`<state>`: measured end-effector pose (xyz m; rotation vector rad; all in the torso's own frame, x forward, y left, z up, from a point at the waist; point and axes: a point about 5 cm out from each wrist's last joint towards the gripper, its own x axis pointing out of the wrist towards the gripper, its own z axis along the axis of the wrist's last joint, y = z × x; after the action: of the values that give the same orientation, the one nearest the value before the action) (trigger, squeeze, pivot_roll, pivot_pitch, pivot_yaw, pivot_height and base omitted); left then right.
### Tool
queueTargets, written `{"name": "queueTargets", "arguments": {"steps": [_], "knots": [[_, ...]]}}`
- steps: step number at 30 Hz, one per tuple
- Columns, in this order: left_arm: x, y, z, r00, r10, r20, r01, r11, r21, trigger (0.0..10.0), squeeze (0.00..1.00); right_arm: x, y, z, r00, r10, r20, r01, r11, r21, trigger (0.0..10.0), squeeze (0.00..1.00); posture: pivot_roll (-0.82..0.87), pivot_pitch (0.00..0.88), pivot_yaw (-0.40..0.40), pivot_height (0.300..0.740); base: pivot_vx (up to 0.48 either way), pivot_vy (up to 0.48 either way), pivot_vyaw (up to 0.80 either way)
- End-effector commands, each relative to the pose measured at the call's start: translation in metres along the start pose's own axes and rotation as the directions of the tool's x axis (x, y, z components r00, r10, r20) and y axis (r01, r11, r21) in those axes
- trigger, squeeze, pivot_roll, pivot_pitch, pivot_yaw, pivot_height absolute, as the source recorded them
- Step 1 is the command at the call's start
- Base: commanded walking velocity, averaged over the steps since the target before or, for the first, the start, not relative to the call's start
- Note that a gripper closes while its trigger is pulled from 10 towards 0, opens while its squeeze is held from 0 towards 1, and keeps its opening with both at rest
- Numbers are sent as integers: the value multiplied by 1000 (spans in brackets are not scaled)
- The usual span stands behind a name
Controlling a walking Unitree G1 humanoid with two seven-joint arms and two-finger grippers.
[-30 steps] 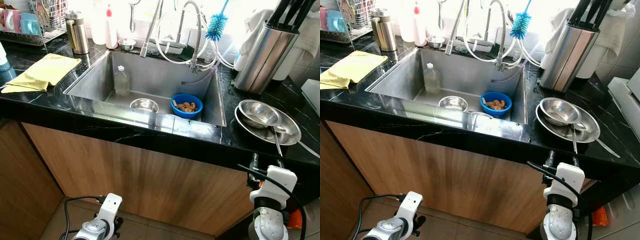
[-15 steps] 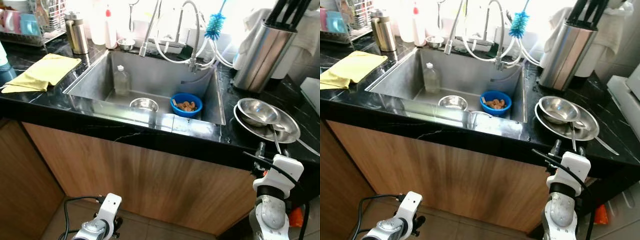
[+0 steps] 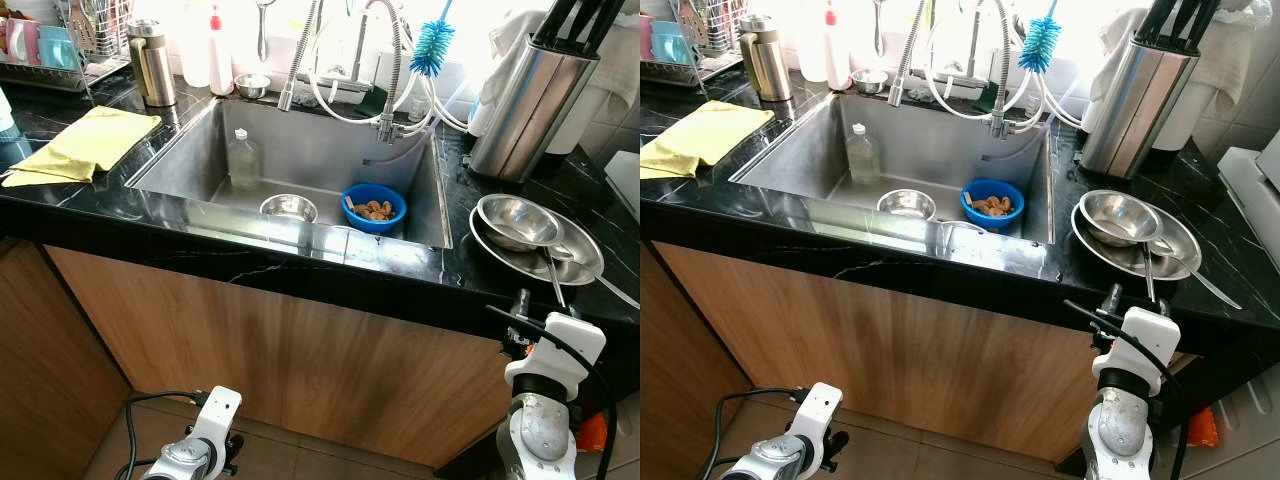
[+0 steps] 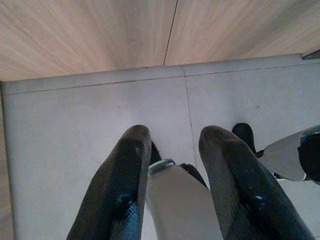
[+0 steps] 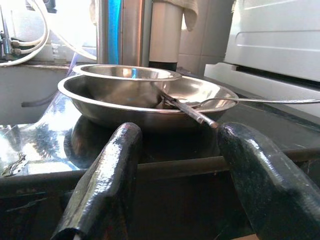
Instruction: Kitchen organization
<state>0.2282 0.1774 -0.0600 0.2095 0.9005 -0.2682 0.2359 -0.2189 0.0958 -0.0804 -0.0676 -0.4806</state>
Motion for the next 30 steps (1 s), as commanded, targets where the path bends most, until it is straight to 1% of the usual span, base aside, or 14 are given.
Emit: {"name": "queueTargets", "arguments": {"steps": [1,13,14,15,16,30], "knots": [[0,-3,-2,1000,-10,-11,10,1000,2,10000,0,4,-5,4,1000,-25,10,25,1000,1,10000,0,173,44,-113,711,0,0,0],[0,-3,-2,1000,-10,-10,10,1000,4,10000,0,9,-6,10,999,-39,33,39,999,4,10000,0,173,46,-112,711,0,0,0],[0,-2,-2,1000,-10,-10,10,1000,4,10000,0,9,-6,10,998,-46,34,46,999,2,2784,0,174,46,-112,711,0,0,0],[0,-2,-2,1000,-10,-10,10,1000,4,10000,0,9,-6,10,998,-46,34,46,999,2,2784,0,174,46,-112,711,0,0,0],[0,-2,-2,1000,-10,-11,10,1000,5,10000,0,10,-7,10,998,-50,34,50,999,3,0,0,175,46,-112,711,0,0,0],[0,-2,-2,1000,-6,-11,7,1000,8,10000,0,13,-8,11,996,-85,28,84,996,17,0,0,179,40,-114,711,0,0,0]]}}
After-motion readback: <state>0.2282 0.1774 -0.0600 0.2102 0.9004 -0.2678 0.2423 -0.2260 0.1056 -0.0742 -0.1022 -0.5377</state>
